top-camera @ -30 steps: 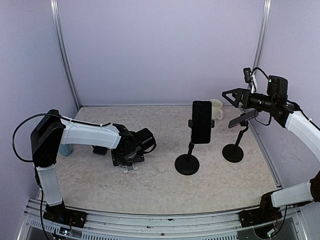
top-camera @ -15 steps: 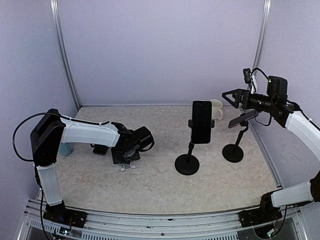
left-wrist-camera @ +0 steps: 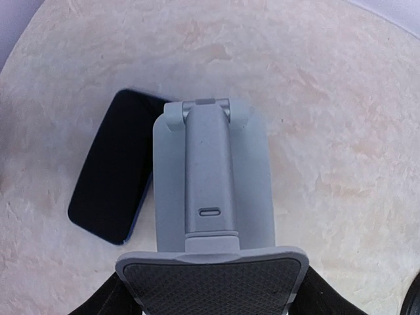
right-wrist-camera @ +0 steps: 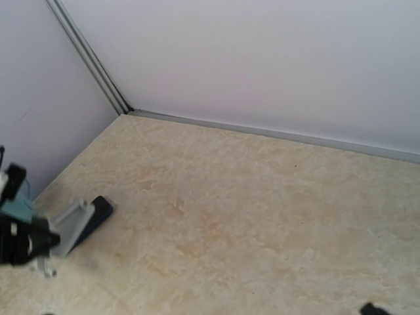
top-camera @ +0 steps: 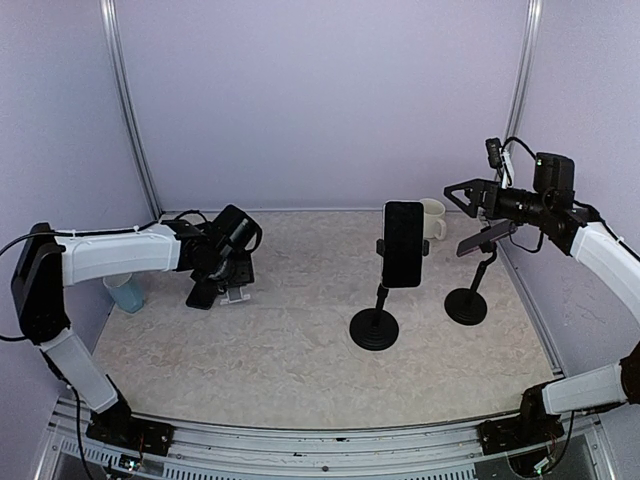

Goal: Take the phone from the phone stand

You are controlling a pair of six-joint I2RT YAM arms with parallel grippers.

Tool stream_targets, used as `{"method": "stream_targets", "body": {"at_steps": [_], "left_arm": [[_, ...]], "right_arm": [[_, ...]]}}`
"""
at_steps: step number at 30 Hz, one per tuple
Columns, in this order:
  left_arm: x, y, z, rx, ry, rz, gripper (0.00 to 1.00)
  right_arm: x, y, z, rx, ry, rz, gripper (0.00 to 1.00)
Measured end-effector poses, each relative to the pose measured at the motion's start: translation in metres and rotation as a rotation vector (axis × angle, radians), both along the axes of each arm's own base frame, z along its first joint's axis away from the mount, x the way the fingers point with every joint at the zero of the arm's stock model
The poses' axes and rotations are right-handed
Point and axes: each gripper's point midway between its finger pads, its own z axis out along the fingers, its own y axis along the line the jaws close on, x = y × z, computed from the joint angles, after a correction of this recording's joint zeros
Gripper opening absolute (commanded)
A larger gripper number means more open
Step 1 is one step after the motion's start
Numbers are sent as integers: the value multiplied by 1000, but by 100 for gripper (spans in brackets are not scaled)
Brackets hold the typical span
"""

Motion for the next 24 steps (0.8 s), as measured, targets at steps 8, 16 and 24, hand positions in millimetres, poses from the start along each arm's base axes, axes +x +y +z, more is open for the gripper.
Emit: {"method": "stream_targets", "body": {"at_steps": [8, 16, 24], "left_arm": [[49, 40, 35, -51, -55, -102, 22], [111, 52, 57, -30, -90, -224, 22], [168, 62, 13, 30, -10, -291, 32]], "right_arm": [[-1, 0, -1, -5, 3, 3, 100], [-2, 1, 1, -3, 3, 12, 100], [-3, 2, 8, -4, -5, 16, 100]]}}
